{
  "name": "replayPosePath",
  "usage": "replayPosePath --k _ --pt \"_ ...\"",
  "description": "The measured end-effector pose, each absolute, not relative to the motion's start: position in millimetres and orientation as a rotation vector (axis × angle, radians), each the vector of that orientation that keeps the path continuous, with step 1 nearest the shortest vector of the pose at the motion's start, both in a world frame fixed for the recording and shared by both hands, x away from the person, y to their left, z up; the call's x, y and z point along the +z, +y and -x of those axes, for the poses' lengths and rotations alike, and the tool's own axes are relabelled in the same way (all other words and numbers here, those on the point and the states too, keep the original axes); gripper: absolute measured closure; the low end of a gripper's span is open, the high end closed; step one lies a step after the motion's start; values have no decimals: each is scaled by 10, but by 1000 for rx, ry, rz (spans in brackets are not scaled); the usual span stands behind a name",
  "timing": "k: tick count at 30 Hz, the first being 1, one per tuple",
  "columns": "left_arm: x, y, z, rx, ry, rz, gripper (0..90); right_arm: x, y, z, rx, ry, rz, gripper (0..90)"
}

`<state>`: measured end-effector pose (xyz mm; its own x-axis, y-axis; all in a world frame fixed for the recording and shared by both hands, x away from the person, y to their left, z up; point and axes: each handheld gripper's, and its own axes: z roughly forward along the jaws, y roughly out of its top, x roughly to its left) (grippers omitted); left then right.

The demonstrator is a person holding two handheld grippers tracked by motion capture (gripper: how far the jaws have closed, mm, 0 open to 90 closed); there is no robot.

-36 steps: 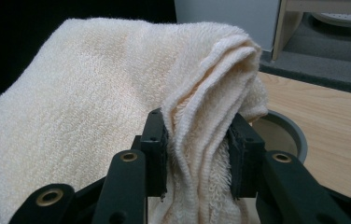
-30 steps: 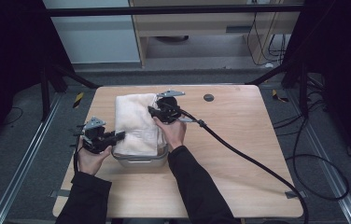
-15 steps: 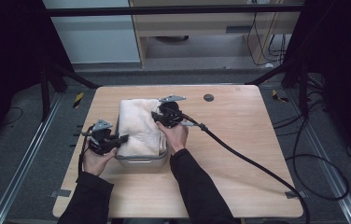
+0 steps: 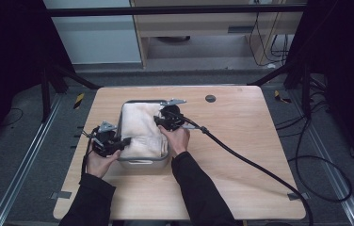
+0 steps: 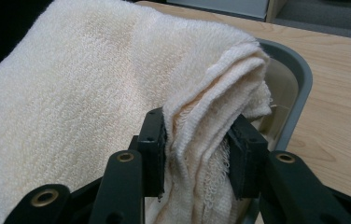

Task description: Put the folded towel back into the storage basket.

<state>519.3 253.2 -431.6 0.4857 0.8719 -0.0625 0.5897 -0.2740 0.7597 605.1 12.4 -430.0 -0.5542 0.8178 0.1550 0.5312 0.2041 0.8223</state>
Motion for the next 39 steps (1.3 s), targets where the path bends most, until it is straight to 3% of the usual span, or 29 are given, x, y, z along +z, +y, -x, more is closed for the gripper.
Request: replayPosePath --k 16,26,39 --pt "-4293 2536 -5184 486 1231 -1979 554 -4364 122 -6089 1221 2201 -1199 544" --pt "-4083 2548 -5049 546 1161 -1898 494 -4104 -50 -5954 1276 2145 -1128 486" --pt "-3962 2409 -4833 533 1056 -1851 395 -3815 -581 -5665 1346 2107 -1118 335"
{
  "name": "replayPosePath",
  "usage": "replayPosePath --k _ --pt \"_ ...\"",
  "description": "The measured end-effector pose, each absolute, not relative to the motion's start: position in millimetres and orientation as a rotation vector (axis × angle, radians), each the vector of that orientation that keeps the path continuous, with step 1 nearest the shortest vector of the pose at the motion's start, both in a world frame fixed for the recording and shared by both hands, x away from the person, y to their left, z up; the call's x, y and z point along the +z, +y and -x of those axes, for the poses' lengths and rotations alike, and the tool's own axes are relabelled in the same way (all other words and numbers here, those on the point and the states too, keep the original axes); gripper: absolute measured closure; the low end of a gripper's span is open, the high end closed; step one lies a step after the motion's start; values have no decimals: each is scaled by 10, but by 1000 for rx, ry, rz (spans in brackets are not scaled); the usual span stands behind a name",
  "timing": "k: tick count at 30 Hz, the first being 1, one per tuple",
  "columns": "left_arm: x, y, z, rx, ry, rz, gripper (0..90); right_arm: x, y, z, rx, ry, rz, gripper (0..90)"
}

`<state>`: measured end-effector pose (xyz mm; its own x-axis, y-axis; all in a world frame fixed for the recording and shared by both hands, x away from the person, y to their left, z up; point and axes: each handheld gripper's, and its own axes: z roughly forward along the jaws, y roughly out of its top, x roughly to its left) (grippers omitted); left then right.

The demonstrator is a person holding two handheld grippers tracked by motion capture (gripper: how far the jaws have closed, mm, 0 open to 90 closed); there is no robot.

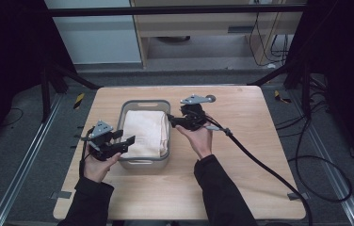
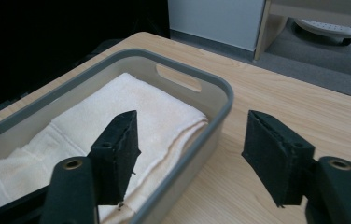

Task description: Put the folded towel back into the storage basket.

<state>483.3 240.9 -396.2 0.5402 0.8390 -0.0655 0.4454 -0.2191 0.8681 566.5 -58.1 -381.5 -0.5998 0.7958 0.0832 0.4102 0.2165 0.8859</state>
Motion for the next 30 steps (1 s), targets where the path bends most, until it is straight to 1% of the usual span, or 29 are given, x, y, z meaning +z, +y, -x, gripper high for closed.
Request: replayPosePath --k 5,11,21,30 --pt "-3999 2398 -4756 520 1035 -1847 348 -3775 -882 -5522 1377 2086 -1125 262" --pt "-4055 2378 -4686 549 998 -1855 307 -3810 -1284 -5311 1390 2051 -1153 233" --pt "-4133 2432 -4500 590 971 -1837 221 -4058 -1932 -5021 1354 2009 -1242 184" --pt "-4256 2618 -4289 607 978 -1832 202 -4333 -2363 -4768 1282 2001 -1290 165"
